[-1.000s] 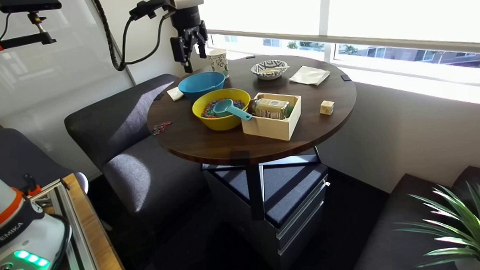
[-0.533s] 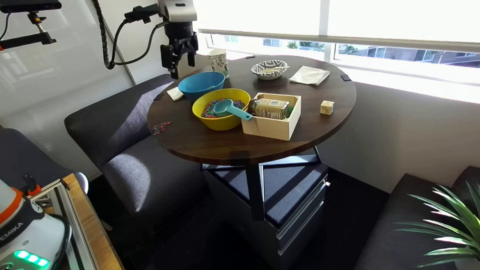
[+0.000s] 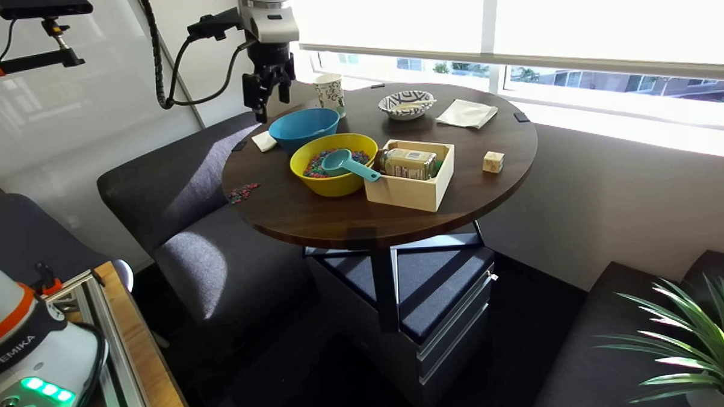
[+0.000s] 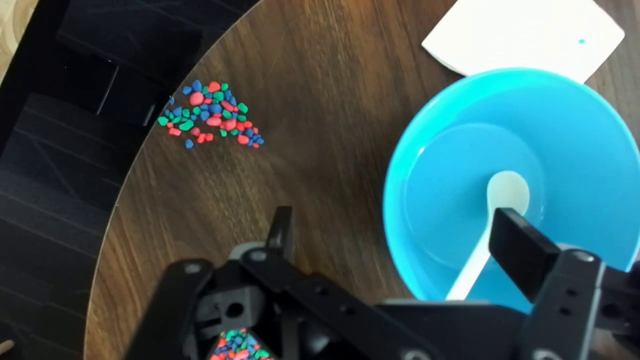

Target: Put the blue bowl on the white bowl

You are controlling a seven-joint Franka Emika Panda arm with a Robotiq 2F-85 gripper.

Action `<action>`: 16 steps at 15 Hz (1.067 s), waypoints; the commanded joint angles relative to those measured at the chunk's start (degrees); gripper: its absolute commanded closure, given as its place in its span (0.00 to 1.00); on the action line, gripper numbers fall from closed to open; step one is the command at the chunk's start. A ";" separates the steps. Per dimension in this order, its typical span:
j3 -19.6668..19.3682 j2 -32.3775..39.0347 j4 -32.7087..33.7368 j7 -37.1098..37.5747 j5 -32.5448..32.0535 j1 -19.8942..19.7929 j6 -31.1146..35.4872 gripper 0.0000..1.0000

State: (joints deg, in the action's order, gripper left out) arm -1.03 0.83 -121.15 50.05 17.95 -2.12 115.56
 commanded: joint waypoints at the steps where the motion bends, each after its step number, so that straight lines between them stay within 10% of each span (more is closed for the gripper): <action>1: -0.58 -0.40 -3.23 -11.40 4.97 -0.23 -0.19 0.00; 8: -0.25 0.42 -2.34 -8.04 2.63 0.39 2.73 0.00; 16: 1.25 1.59 -7.12 -20.32 4.54 1.96 10.74 0.00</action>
State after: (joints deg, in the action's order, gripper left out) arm -0.01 2.02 -125.95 33.61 21.23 -0.71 123.63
